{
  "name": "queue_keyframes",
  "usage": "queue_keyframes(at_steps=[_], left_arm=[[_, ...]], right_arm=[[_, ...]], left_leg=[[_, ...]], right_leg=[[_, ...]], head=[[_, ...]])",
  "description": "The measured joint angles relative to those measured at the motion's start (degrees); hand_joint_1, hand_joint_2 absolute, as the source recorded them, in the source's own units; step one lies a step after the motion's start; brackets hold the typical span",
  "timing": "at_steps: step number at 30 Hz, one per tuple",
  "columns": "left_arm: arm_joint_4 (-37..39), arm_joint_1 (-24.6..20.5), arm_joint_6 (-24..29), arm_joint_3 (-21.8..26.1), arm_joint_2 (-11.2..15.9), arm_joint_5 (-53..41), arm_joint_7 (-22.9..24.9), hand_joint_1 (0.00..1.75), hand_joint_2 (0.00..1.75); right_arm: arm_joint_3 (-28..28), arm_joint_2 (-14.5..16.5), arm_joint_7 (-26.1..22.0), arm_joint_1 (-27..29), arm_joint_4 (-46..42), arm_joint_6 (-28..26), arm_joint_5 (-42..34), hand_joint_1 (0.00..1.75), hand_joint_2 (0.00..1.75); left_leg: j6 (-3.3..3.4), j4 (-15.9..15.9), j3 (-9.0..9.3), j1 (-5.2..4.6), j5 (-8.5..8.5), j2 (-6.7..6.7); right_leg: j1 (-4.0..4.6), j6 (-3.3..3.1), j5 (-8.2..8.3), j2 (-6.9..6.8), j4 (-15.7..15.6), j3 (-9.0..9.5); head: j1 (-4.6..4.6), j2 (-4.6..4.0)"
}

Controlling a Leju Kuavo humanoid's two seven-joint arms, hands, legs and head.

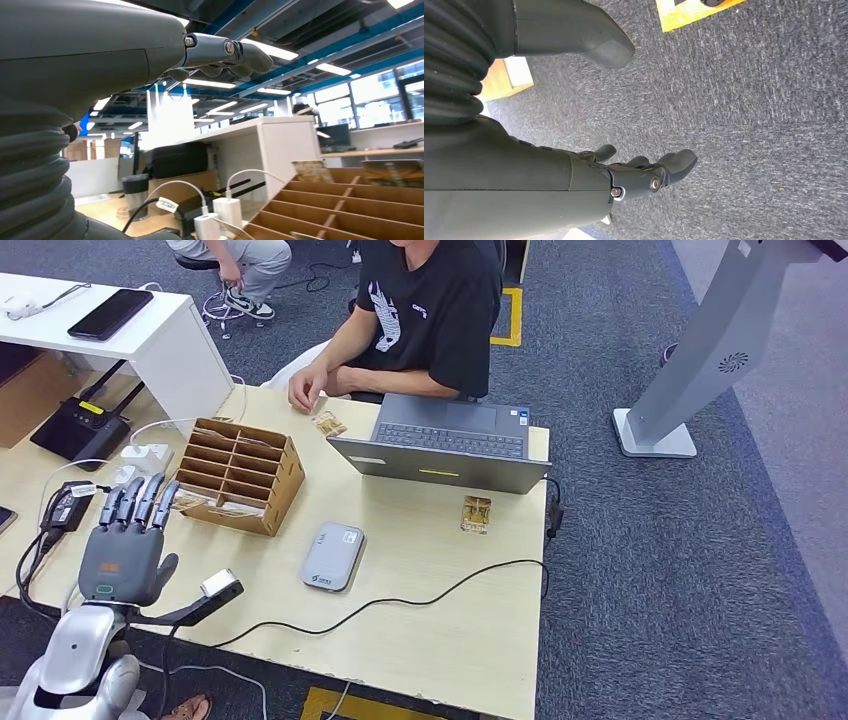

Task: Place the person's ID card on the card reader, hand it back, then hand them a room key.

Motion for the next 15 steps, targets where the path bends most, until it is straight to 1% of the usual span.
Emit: queue_keyframes(at_steps=[2,4,8,10,12,15], left_arm=[[2.0,-1.6,-1.0,1.0,0.4,-0.2,0.1,0.00,1.75],[5.1,-4.4,-1.4,1.6,0.9,-1.5,0.6,0.00,1.75],[14.8,-13.7,-1.1,1.8,1.5,-3.8,0.1,0.00,1.75],[18.7,-17.1,-1.1,1.8,1.2,-4.5,0.0,0.00,1.75],[21.6,-19.3,-1.1,1.8,0.7,-4.8,0.1,0.00,1.75],[24.4,-21.1,-1.1,1.8,0.0,-5.0,0.2,0.00,1.75]], right_arm=[[0.0,0.0,0.3,0.0,0.0,0.0,0.5,0.00,1.75],[0.0,0.0,0.6,0.0,0.0,0.3,1.5,0.00,1.75],[0.0,-0.1,0.7,-0.4,0.0,1.2,3.3,0.00,1.75],[0.0,-0.1,0.7,-0.6,0.0,1.4,3.6,0.00,1.75],[0.0,-0.1,0.7,-0.6,0.0,1.4,3.7,0.00,1.75],[0.0,-0.1,0.7,-0.6,0.0,1.4,3.8,0.00,1.75]], left_leg=[[0.00,0.0,0.00,0.00,0.00,0.00],[0.03,0.0,-0.02,0.00,0.06,-0.05],[0.04,0.0,-0.12,0.00,0.20,-0.27],[0.02,0.0,-0.11,-0.01,0.23,-0.24],[0.02,0.0,-0.11,-0.01,0.24,-0.18],[0.02,0.0,-0.13,-0.02,0.24,-0.12]], right_leg=[[0.00,-0.01,0.01,0.00,0.0,-0.01],[0.00,-0.01,0.02,-0.05,0.0,-0.09],[-0.01,0.03,0.11,-0.26,0.0,-0.04],[-0.01,0.05,0.16,-0.21,0.0,-0.07],[-0.02,0.05,0.19,-0.15,0.0,-0.09],[-0.02,0.06,0.21,-0.09,0.0,-0.12]], head=[[0.00,0.00],[0.01,-0.01],[0.02,-0.01],[0.03,-0.01],[0.05,-0.01],[0.07,-0.01]])
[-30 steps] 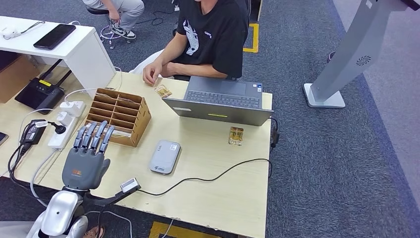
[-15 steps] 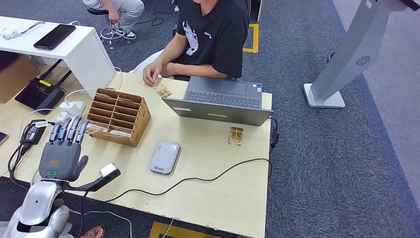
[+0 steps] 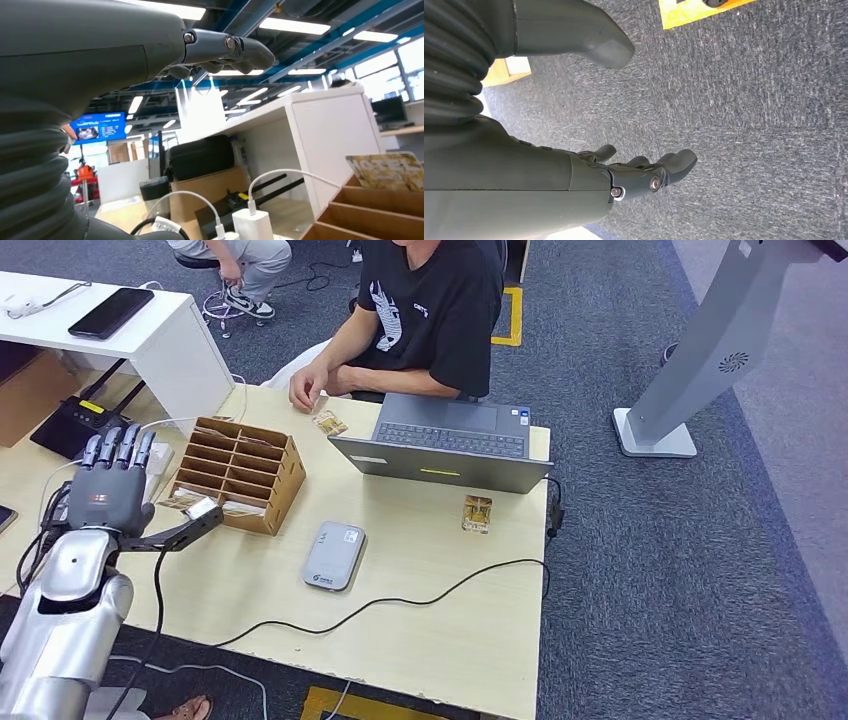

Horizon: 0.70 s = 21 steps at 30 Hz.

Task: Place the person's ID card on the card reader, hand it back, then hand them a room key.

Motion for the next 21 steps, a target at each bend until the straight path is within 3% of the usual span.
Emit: queue_keyframes(at_steps=[12,17,21], left_arm=[[4.6,-2.7,-0.1,-0.5,-2.3,-0.3,0.2,0.00,1.75],[7.1,-4.1,0.0,-1.9,-4.1,1.2,-1.8,0.00,1.75],[7.9,-5.0,-4.7,-3.1,-6.3,5.9,-5.0,0.00,1.75]], right_arm=[[0.0,0.0,0.4,0.0,0.0,0.2,0.8,0.00,1.75],[0.0,-0.2,0.2,-0.1,0.0,0.5,1.5,0.00,1.75],[0.0,-0.2,-0.5,-0.2,0.0,0.9,1.8,0.00,1.75]], left_leg=[[0.00,0.0,-0.06,0.00,0.00,0.05],[0.00,0.0,-0.07,-0.01,0.00,0.10],[0.00,0.0,-0.08,-0.03,0.00,0.10]], right_leg=[[0.01,0.00,0.00,0.07,0.0,-0.10],[0.00,-0.01,0.03,0.09,0.0,-0.11],[-0.01,-0.01,0.03,0.10,0.0,-0.11]], head=[[0.01,0.00],[0.00,0.00],[0.01,0.01]])
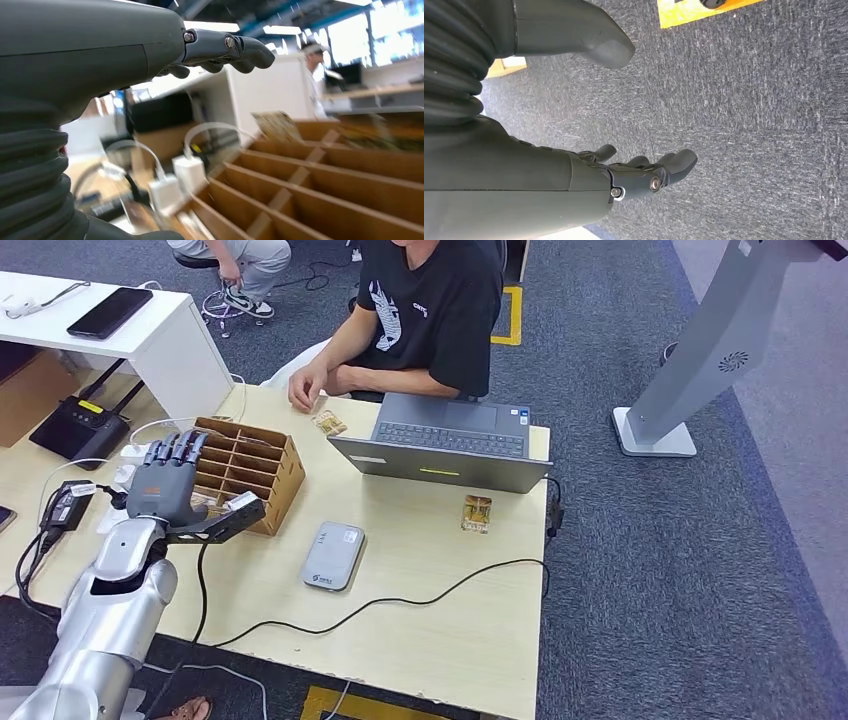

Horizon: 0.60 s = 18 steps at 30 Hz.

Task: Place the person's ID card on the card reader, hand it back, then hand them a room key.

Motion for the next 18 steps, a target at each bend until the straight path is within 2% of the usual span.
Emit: queue_keyframes(at_steps=[5,10,14,18], left_arm=[[0.1,-0.2,-9.3,-2.8,-1.5,7.2,-2.1,0.00,1.75],[-0.4,-0.5,-15.6,-6.3,-1.6,12.1,-1.0,0.00,1.75],[-0.7,-1.6,-19.5,-9.8,-0.6,15.3,1.0,0.00,1.75],[-1.4,-2.6,-21.1,-13.0,1.0,18.0,2.1,0.00,1.75]], right_arm=[[0.0,0.0,0.3,0.0,0.0,0.0,0.2,0.00,1.75],[-0.4,0.0,0.3,0.0,0.0,0.0,0.2,0.00,1.75],[-0.9,0.0,0.1,0.0,0.0,0.0,0.1,0.00,1.75],[-1.6,0.0,0.1,0.0,0.0,0.0,0.3,0.00,1.75]], left_leg=[[0.00,0.0,0.00,0.00,0.00,0.02],[0.00,0.0,0.00,0.01,0.00,0.02],[-0.01,0.0,0.00,0.03,0.00,0.03],[-0.01,0.0,0.00,0.03,0.01,0.03]], right_leg=[[0.00,0.00,0.00,0.01,0.0,-0.02],[0.01,0.00,0.00,0.01,0.0,-0.03],[0.02,-0.02,0.01,0.02,0.0,-0.03],[0.02,-0.02,0.01,0.02,0.0,-0.03]], head=[[0.00,-0.01],[0.00,0.00],[0.00,-0.01],[0.00,-0.01]])
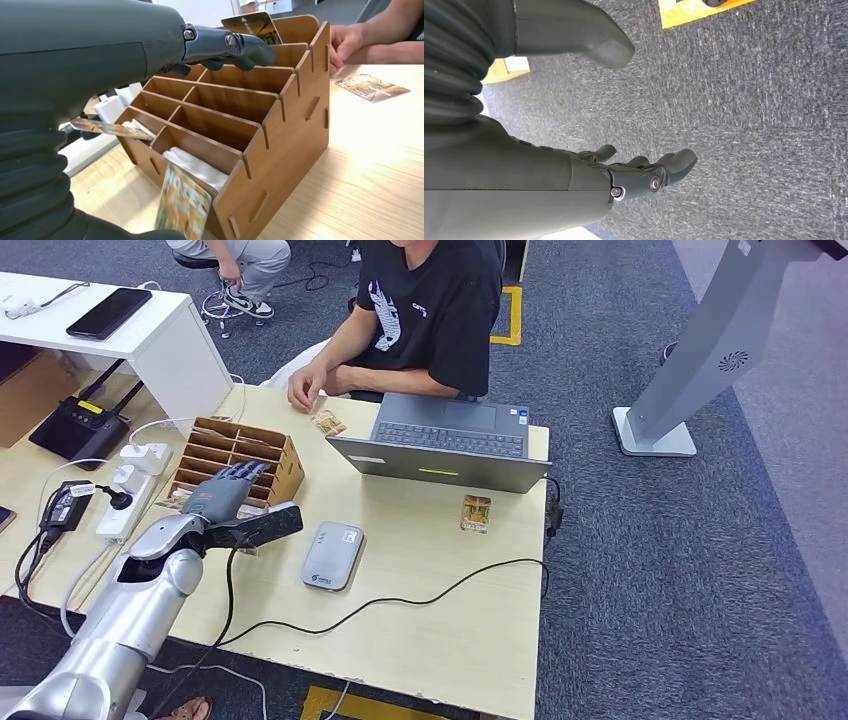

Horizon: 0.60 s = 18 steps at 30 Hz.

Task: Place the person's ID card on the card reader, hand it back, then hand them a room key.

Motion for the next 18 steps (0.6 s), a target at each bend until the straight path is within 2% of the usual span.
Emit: queue_keyframes(at_steps=[18], left_arm=[[-1.0,-0.6,1.1,-2.6,1.9,2.3,2.0,0.00,1.75]], right_arm=[[-1.0,0.0,-0.1,0.0,0.0,0.0,0.2,0.00,1.75]], left_leg=[[0.00,0.0,0.00,0.00,0.00,0.00]], right_leg=[[0.00,0.00,0.00,0.00,0.0,0.00]], head=[[0.00,0.01]])
